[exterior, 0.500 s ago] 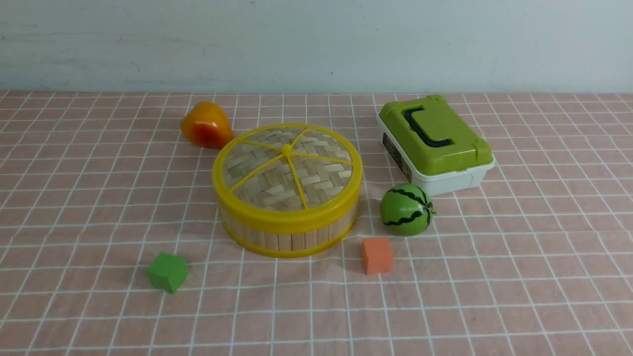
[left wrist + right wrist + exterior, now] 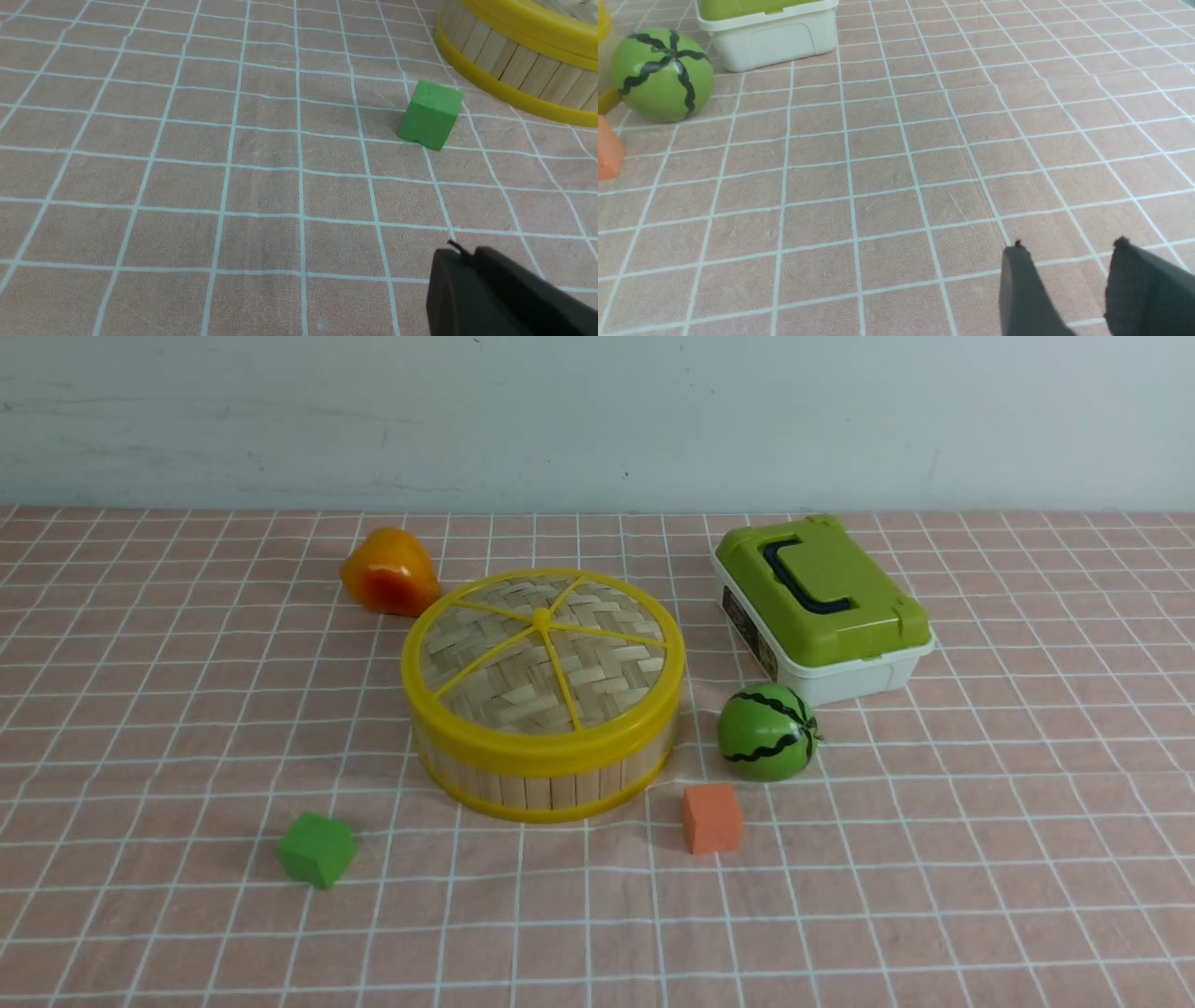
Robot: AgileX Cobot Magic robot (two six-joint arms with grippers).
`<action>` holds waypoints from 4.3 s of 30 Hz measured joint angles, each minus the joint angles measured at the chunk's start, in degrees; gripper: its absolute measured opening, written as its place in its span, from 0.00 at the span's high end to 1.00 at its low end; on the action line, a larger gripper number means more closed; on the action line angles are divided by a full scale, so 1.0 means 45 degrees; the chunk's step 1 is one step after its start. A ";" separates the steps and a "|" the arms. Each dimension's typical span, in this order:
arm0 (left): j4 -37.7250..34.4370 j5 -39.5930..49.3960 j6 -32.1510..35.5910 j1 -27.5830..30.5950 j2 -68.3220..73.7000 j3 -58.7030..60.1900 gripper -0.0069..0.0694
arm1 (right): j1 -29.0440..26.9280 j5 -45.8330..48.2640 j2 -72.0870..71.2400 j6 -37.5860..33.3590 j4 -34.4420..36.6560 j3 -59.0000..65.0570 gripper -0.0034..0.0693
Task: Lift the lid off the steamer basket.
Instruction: Use the left arm to lift the lid of the steamer
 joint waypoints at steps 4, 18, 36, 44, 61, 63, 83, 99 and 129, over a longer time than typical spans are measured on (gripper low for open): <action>0.0000 0.0000 0.0000 0.0000 0.0000 0.0000 0.86 | 0.0000 0.0000 0.0000 0.0000 0.0000 0.0000 0.62; 0.0052 0.0000 0.0000 0.0000 0.0000 0.0000 0.85 | 0.0000 0.0000 0.0000 0.0000 0.0000 0.0000 0.62; 0.0052 -0.0012 0.0000 0.0000 0.0000 0.0000 0.83 | 0.0000 0.0000 0.0000 0.0000 0.0000 0.0000 0.62; 0.0052 -0.0012 0.0000 0.0000 0.0000 0.0000 0.82 | 0.0000 0.0000 0.0000 0.0000 0.0000 0.0000 0.62; 0.0052 -0.2567 0.0000 0.0000 0.0000 0.0014 0.82 | 0.0000 0.0000 0.0000 0.0000 0.0000 0.0000 0.62; 0.0052 -0.4262 0.0000 0.0000 0.0000 0.0014 0.81 | 0.0000 0.0000 0.0000 0.0000 0.0000 0.0000 0.62; 0.0650 -1.0929 -0.3584 0.0000 0.0431 -0.2784 0.79 | 0.0000 0.0000 0.0000 0.0000 0.0000 0.0000 0.62; 0.0825 -0.2028 -0.2293 0.0000 0.9951 -0.8718 0.91 | 0.0000 0.0000 0.0000 0.0000 0.0000 0.0000 0.62; -0.0123 0.8562 0.0638 -0.4688 2.5973 -2.6270 0.74 | 0.0000 0.0000 0.0000 0.0000 0.0000 0.0000 0.62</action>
